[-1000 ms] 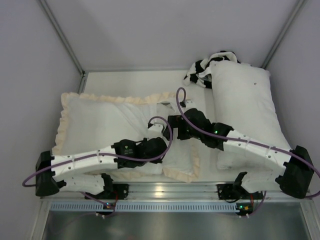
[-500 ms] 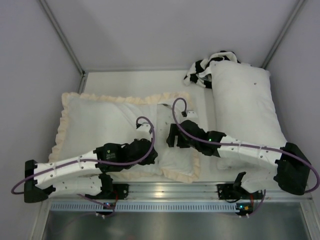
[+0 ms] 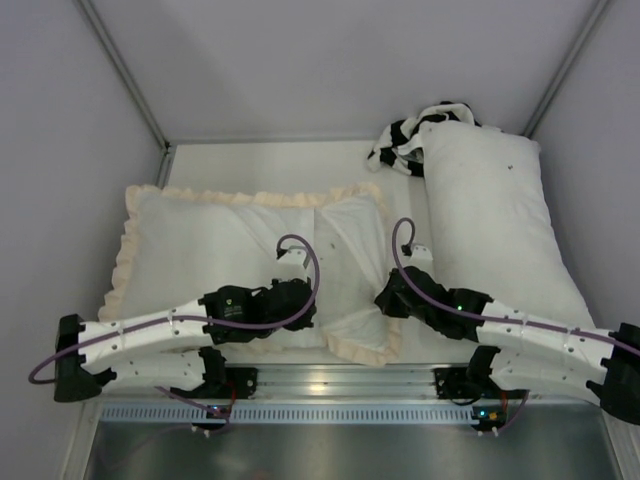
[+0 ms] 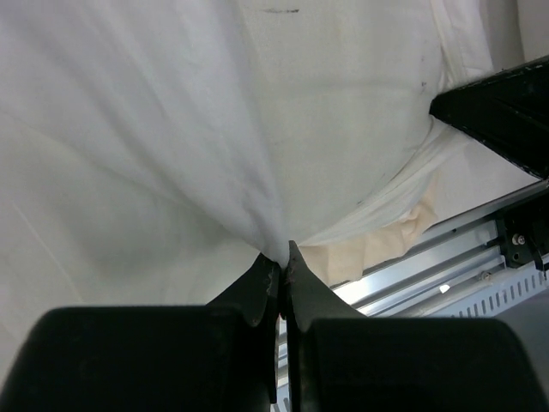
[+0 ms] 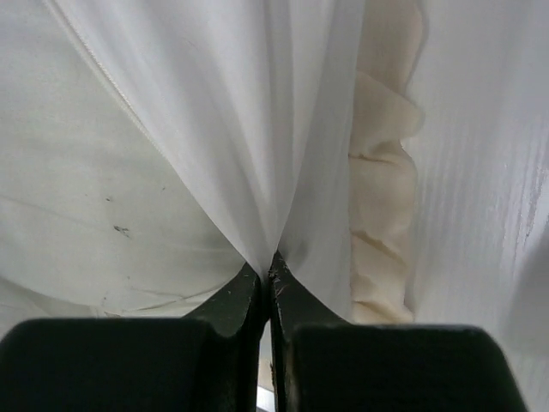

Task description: Remove the pillowcase from the pillow

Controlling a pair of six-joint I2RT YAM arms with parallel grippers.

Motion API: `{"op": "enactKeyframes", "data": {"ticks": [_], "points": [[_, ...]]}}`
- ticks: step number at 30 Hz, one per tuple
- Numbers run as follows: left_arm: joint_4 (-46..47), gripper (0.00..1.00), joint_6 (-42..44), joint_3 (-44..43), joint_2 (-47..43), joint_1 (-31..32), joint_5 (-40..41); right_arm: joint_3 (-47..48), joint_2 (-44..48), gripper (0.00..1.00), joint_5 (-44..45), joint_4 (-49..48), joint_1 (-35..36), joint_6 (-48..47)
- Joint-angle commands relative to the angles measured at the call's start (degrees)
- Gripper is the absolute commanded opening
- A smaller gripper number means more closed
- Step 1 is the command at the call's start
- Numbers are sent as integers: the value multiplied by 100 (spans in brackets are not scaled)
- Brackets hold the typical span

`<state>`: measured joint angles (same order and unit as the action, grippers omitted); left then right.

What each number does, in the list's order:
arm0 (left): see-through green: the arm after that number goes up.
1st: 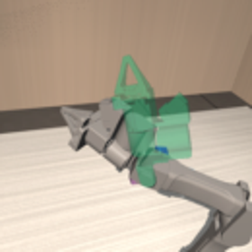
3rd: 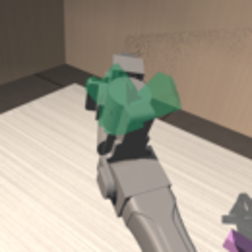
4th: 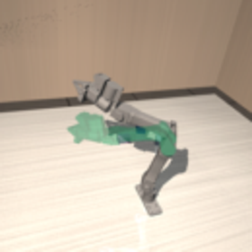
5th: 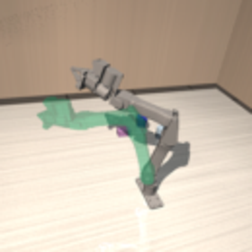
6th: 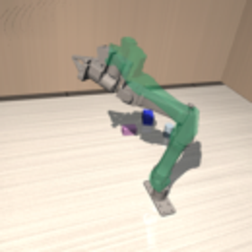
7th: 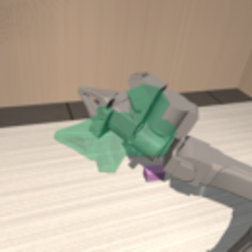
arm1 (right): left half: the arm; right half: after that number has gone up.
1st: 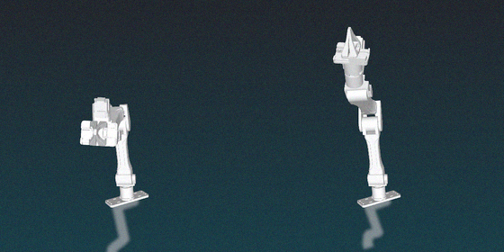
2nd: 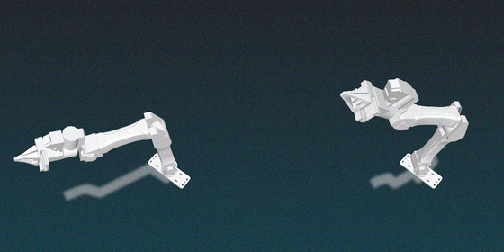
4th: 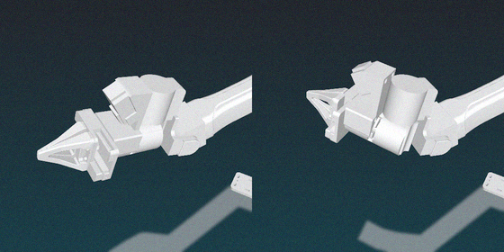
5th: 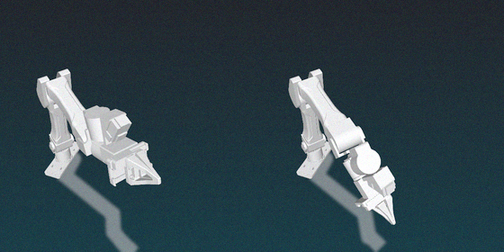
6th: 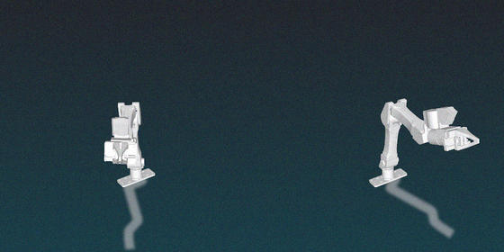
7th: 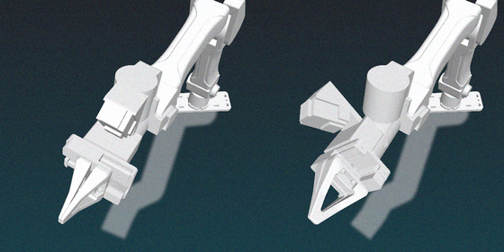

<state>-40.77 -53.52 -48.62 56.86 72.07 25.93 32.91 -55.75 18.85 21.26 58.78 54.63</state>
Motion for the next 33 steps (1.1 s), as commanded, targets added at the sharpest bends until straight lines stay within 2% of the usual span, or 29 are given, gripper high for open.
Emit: {"op": "enactKeyframes", "data": {"ticks": [1,11,12,13,16,20,25,33], "points": [[166,0,-133,-77,27,35,254,-275,274,0,373,897,81,346],[-71,0,113,-569,377,26,439,-987,-331,0,-118,230,432,821],[-71,5,253,-657,448,26,265,-1040,-410,0,-136,195,441,838],[-62,18,315,-718,536,26,133,-1058,-437,0,-145,160,458,839],[-53,67,534,-1008,861,35,-246,-1076,-376,0,-145,11,493,812],[-53,78,676,-1395,1195,96,-370,-1085,-42,0,-101,-104,494,786],[-1,83,790,-1712,1555,132,-273,-1085,389,0,-83,-104,485,794],[17,84,729,-1835,2768,140,298,-1181,986,0,-277,-60,494,891]]}}
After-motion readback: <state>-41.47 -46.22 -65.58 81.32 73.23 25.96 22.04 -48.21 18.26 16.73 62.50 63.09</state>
